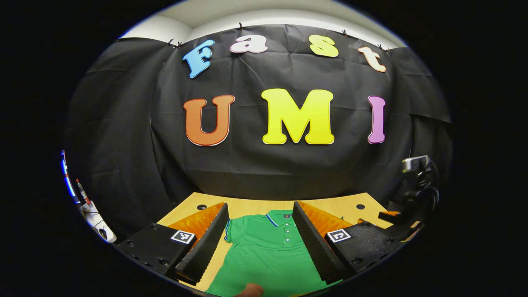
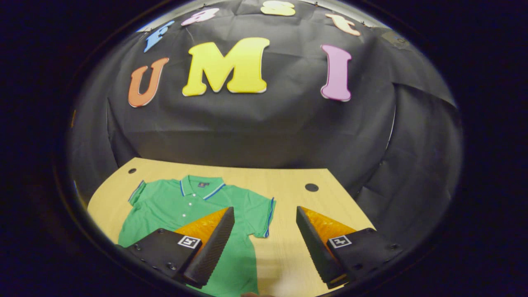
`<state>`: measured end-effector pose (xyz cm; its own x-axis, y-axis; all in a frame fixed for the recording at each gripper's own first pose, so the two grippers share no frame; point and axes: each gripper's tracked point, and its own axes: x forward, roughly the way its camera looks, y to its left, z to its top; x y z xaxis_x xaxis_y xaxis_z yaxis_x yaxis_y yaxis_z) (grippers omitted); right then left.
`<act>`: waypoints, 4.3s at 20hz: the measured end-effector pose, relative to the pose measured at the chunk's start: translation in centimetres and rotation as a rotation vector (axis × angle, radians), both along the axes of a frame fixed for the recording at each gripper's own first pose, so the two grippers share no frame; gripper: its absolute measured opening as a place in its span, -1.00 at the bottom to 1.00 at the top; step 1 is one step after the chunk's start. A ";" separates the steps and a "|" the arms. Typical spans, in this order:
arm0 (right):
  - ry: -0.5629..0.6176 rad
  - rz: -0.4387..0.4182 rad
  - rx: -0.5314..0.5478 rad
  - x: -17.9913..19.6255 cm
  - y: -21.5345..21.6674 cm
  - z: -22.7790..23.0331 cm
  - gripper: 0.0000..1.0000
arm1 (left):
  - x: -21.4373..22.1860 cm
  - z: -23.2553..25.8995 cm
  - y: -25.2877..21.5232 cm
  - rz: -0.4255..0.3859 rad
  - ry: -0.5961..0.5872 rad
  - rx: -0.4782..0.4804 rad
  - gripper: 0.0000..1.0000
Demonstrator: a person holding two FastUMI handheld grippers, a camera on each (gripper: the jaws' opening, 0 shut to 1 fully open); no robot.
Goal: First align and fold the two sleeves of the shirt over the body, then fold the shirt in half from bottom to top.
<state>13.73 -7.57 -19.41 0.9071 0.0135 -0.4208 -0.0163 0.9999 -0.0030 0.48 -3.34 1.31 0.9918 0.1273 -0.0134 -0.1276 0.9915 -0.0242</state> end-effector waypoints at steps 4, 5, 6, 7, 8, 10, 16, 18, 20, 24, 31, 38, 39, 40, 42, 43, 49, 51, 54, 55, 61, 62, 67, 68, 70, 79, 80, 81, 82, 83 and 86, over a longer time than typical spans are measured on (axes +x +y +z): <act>0.066 -0.039 -0.031 4.8 -1.4 -4.3 0.92 | -1.0 1.3 0.1 0.035 -0.025 0.016 1.00; 0.082 -0.043 -0.043 5.9 -1.7 -5.3 0.90 | -1.2 1.1 0.3 0.054 -0.018 0.019 1.00; 0.102 -0.042 -0.048 6.7 -1.8 -6.4 0.92 | -1.5 0.8 0.8 0.076 -0.014 0.023 1.00; 0.120 -0.040 -0.050 7.6 -1.7 -7.3 0.92 | -1.7 0.5 1.0 0.088 -0.002 0.022 1.00; 0.143 -0.043 -0.055 8.2 -1.8 -8.3 0.92 | -2.0 -0.1 1.1 0.104 0.013 0.019 1.00; 0.195 -0.055 -0.079 9.2 -2.1 -10.0 0.92 | -2.4 -1.3 1.5 0.123 0.048 0.013 1.00; 0.307 -0.055 -0.059 10.8 -1.7 -13.8 0.90 | -3.0 -3.2 1.7 0.155 0.102 0.010 1.00; 0.332 -0.051 -0.029 11.0 -1.3 -14.4 0.86 | -2.9 -3.3 1.6 0.153 0.103 0.023 1.00; 0.353 -0.043 0.020 11.0 -0.6 -14.9 0.58 | -2.9 -3.5 1.5 0.150 0.103 0.022 1.00; 0.373 -0.015 0.029 11.1 0.0 -15.1 -0.18 | -2.7 -4.0 1.2 0.142 0.112 0.006 1.00; 0.384 -0.004 0.045 11.3 0.6 -14.9 -0.91 | -2.6 -4.8 1.9 0.158 0.142 -0.001 1.00; 0.367 -0.020 0.119 11.6 0.4 -12.8 -0.92 | -2.6 -4.1 2.3 0.159 0.125 0.004 1.00; 0.348 -0.009 0.108 11.7 0.7 -12.0 -0.92 | -2.6 -4.1 2.3 0.159 0.125 0.004 1.00; 0.328 0.009 0.094 11.7 1.0 -11.4 -0.92 | -2.8 -4.2 2.5 0.159 0.128 0.001 1.00; 0.298 0.046 0.065 11.7 2.1 -10.2 -0.92 | -3.0 -4.4 2.7 0.162 0.131 -0.006 1.00; 0.285 0.068 0.054 11.8 2.9 -9.7 -0.92 | -3.1 -4.5 2.8 0.166 0.133 -0.010 1.00; 0.278 0.232 -0.025 10.6 8.2 -9.7 -0.92 | -4.1 -5.5 4.6 0.199 0.153 -0.033 1.00; 0.286 0.271 -0.042 10.2 9.8 -10.1 -0.92 | -4.6 -6.1 5.2 0.211 0.164 -0.045 1.00; 0.302 0.307 -0.068 9.8 11.7 -11.2 -0.92 | -5.2 -6.7 6.3 0.226 0.176 -0.056 1.00; 0.309 0.312 -0.081 9.7 12.0 -11.6 -0.92 | -5.4 -7.0 6.6 0.230 0.179 -0.058 1.00; 0.341 0.341 -0.063 8.4 13.8 -12.1 -0.52 | -6.0 -8.2 9.1 0.244 0.206 -0.078 1.00; 0.337 0.339 -0.060 8.0 13.8 -11.7 -0.26 | -5.8 -8.4 9.5 0.241 0.206 -0.078 1.00; 0.298 0.322 -0.030 4.8 12.9 -7.8 0.76 | -3.7 -10.1 11.8 0.199 0.223 -0.096 1.00; 0.283 0.315 -0.022 3.8 12.5 -6.8 0.85 | -3.1 -10.5 12.2 0.189 0.228 -0.098 1.00; 0.252 0.304 -0.009 1.7 11.7 -4.4 0.89 | -1.6 -11.5 13.2 0.169 0.242 -0.104 1.00; 0.109 0.205 0.037 -7.7 8.0 5.6 0.89 | 9.2 -18.1 13.2 0.013 0.363 -0.169 1.00; 0.095 0.187 0.046 -8.6 7.6 6.7 0.89 | 10.6 -19.3 12.9 -0.009 0.389 -0.176 1.00; 0.079 0.167 0.054 -9.8 7.2 8.0 0.94 | 11.8 -20.4 12.6 -0.025 0.413 -0.181 1.00; 0.073 0.155 0.062 -10.7 7.1 8.8 0.87 | 13.5 -21.7 12.8 -0.023 0.435 -0.189 1.00; 0.072 0.138 0.068 -11.7 6.9 9.2 0.93 | 14.6 -22.8 13.0 -0.010 0.454 -0.195 1.00; 0.080 0.110 0.070 -14.6 6.7 10.2 0.93 | 17.5 -25.6 13.9 0.030 0.524 -0.190 1.00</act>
<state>-0.89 -0.86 -9.17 0.8619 0.1434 -0.4863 -0.1236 0.9897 0.0728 17.98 10.53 -24.29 0.8423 0.1027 -0.5291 -0.1989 0.9716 -0.1281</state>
